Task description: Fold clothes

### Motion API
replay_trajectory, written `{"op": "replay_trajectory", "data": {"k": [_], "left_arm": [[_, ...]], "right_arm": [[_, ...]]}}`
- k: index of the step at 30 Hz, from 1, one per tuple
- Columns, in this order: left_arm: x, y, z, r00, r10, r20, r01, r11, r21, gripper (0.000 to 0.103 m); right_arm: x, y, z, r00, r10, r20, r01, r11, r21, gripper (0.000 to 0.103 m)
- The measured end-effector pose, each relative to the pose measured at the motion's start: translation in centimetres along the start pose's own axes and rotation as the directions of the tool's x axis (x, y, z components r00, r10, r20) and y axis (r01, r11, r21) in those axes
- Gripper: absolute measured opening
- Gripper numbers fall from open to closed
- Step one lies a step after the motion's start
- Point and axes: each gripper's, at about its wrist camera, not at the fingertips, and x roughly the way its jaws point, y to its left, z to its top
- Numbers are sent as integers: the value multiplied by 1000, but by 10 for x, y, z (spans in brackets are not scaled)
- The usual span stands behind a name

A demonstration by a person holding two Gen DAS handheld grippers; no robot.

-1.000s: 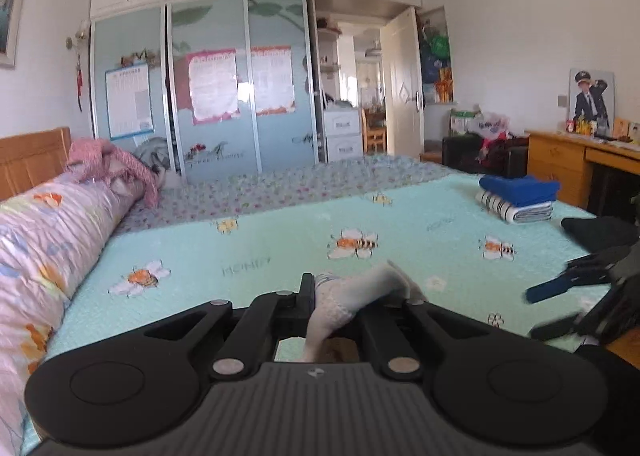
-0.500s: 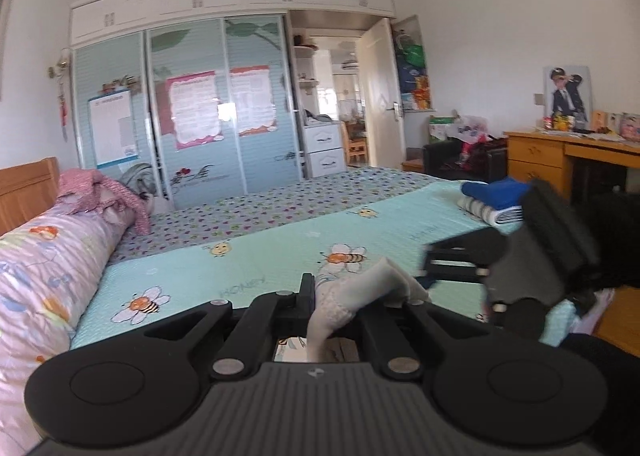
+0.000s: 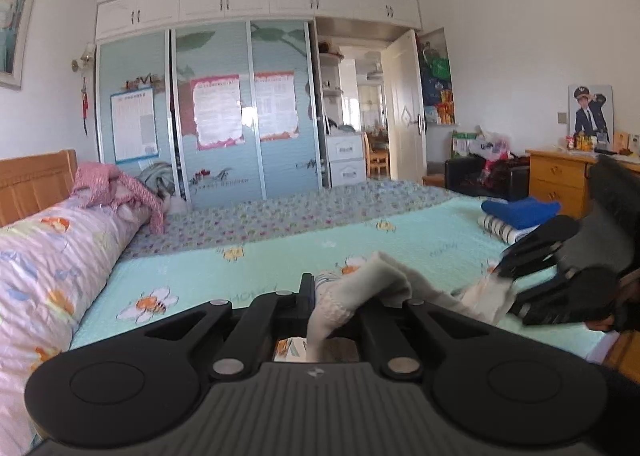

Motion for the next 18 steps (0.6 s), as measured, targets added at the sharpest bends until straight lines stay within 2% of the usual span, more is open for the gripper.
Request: {"op": "replay_trajectory", "data": {"k": [2,4,7,9,13,16,18], "left_arm": [[5,-7,13,1000,5,27,-6,1000,16,1],[8,-14,28,998,2,56,-5,999,41,1],[10,-22,55,994,-1,110,-9,996,92,1],[7,-25,76,989,-5,148,-14,992,123,1],[-2,-29,118,976,-28,214,-10,984,177,4],[-3,-30,141,970,-42,240,-5,982,189,4],[3,-30,147,971,-42,234,-4,981,193,5]], "right_arm": [[-24,-10,8,993,-96,71,91,994,65,5],[-46,-16,23,974,-186,130,172,979,109,5],[-79,-24,47,932,-299,202,267,948,174,5],[-99,-30,65,897,-364,252,315,924,217,5],[-134,-38,104,834,-440,333,363,892,269,5],[-151,-46,119,805,-463,371,370,881,296,5],[-153,-52,125,788,-483,382,384,870,310,5]]}}
